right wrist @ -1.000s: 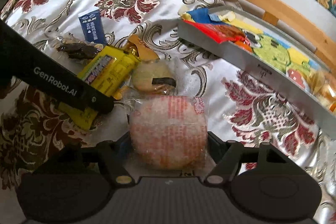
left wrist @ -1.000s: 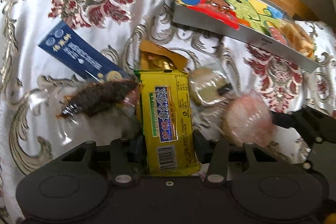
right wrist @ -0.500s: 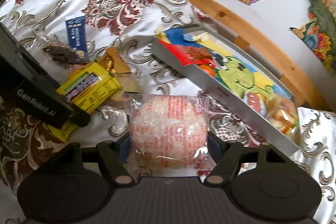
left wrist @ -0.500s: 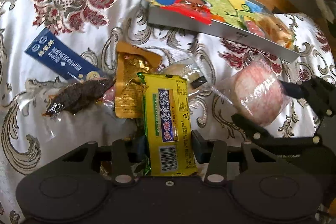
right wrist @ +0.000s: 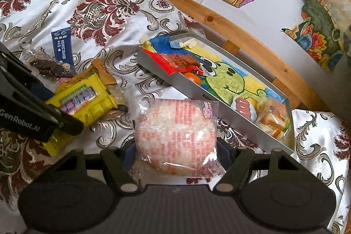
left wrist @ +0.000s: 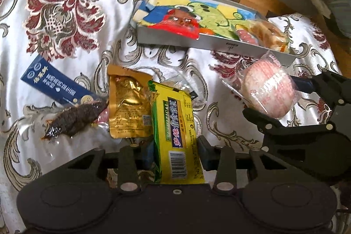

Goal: Organize snacks
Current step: 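Lift the yellow wafer pack and pink cake off the bed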

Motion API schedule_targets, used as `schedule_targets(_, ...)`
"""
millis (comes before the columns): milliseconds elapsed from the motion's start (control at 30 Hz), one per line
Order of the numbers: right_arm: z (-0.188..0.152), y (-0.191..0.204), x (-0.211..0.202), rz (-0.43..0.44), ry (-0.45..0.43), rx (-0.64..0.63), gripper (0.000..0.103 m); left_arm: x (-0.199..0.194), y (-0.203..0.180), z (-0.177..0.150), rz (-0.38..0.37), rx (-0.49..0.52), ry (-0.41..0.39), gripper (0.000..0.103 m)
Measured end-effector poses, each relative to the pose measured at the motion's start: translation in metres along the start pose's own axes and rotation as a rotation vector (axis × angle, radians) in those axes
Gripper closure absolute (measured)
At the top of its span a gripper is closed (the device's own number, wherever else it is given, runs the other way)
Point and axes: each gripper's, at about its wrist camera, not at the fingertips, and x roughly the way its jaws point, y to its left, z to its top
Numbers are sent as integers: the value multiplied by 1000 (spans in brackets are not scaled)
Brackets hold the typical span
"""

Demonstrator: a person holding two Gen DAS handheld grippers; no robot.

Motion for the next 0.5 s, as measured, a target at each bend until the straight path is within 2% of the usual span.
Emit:
schedule_targets(33, 0, 0, 0, -1, -1, -1, 27, -1, -1, 0, -4, 8, -7, 74)
schedule_targets(67, 0, 0, 0, -2, -1, -3, 27, -1, -2, 0, -11, 19, -12, 75)
schedule_targets(500, 0, -2, 2, -12, 10, -3, 27, 12, -5, -3, -42, 71, 12, 70)
